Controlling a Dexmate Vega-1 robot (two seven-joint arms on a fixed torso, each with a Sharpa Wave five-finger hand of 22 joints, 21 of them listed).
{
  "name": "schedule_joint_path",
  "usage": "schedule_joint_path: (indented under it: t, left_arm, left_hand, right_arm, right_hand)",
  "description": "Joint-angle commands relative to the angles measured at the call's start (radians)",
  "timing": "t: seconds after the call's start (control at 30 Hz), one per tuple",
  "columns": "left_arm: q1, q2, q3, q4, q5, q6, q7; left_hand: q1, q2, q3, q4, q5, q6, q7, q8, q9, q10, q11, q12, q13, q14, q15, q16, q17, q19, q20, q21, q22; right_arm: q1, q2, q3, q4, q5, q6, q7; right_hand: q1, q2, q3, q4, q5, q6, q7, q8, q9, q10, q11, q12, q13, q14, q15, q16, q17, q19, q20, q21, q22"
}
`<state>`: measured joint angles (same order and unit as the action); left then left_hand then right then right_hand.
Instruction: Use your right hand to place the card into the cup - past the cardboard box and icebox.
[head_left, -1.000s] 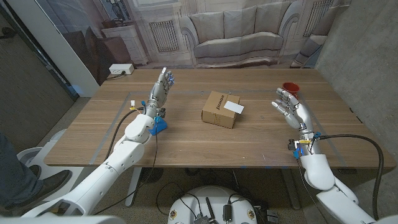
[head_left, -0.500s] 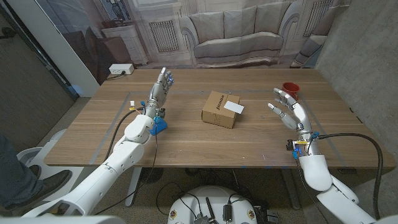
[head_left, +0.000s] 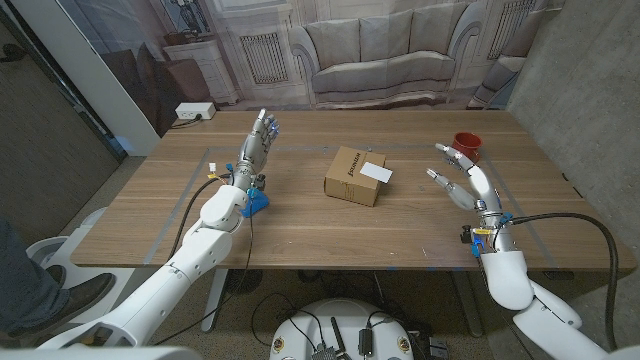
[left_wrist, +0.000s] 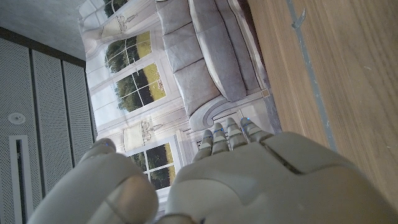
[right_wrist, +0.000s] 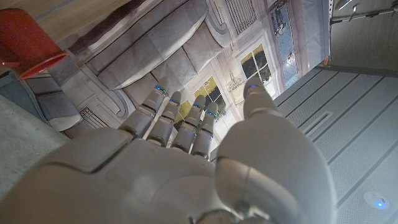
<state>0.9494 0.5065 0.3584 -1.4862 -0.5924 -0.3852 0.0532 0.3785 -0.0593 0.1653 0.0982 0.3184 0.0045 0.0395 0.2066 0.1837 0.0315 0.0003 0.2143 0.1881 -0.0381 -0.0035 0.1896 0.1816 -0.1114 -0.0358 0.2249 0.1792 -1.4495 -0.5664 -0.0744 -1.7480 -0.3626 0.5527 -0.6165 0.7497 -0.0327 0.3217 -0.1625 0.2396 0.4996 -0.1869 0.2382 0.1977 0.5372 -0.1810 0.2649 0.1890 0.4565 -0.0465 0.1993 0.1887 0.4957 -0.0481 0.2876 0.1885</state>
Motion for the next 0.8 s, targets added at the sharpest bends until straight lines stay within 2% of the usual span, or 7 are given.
schedule_joint_path:
  t: [0.03,0.23,0.5,0.8]
  left_arm:
    - [0.006,0.002,0.001,-0.004,0.001,-0.001,0.001]
    - [0.01,0.007,-0.001,-0.013,0.001,0.005,0.005]
    - [0.009,0.008,0.0,-0.013,0.002,0.009,0.006]
    - [0.0,0.002,0.002,0.004,-0.002,0.003,-0.004]
  left_hand:
    - [0.008,-0.001,-0.003,-0.004,0.003,0.004,0.004,-0.001,0.006,0.002,0.0,0.0,0.005,0.0,0.001,0.002,0.002,-0.002,0.008,-0.003,0.001]
    - [0.009,-0.001,-0.003,-0.005,0.003,0.004,0.004,-0.002,0.006,0.002,0.0,-0.001,0.005,-0.001,0.002,0.002,0.002,-0.001,0.007,-0.004,0.002]
    - [0.011,0.0,-0.004,-0.006,0.002,0.004,0.004,-0.002,0.006,0.001,-0.002,-0.001,0.005,-0.001,0.002,0.001,0.002,-0.002,0.01,-0.005,0.002]
    - [0.012,0.0,-0.006,-0.006,0.002,0.004,0.004,-0.003,0.006,0.003,-0.001,-0.001,0.005,0.0,0.002,0.001,0.002,-0.001,0.008,-0.006,0.002]
  right_arm:
    - [-0.009,-0.035,-0.021,-0.035,-0.101,-0.078,-0.062]
    - [-0.003,-0.053,-0.04,-0.036,-0.119,-0.102,-0.087]
    - [0.003,-0.075,-0.068,-0.046,-0.162,-0.162,-0.126]
    - [0.018,-0.104,-0.099,-0.051,-0.186,-0.209,-0.162]
  right_hand:
    - [0.013,0.002,0.002,0.004,0.006,0.006,-0.011,0.006,0.006,0.005,-0.01,0.006,0.001,0.008,-0.076,0.006,0.002,0.009,-0.063,-0.007,0.003]
    - [0.029,0.003,0.006,0.0,0.009,0.012,-0.02,0.006,0.006,0.01,-0.017,0.006,0.001,0.013,-0.08,0.005,0.002,0.012,-0.065,-0.007,0.003]
    - [0.08,0.003,0.018,-0.011,0.017,0.002,-0.03,-0.002,0.008,0.003,-0.026,0.0,0.001,0.013,-0.092,-0.001,0.001,0.012,-0.071,-0.012,0.003]
    - [0.106,0.008,0.018,-0.01,0.02,0.003,-0.034,-0.004,0.009,-0.002,-0.028,-0.004,0.002,0.013,-0.102,0.001,0.005,0.011,-0.078,-0.014,0.004]
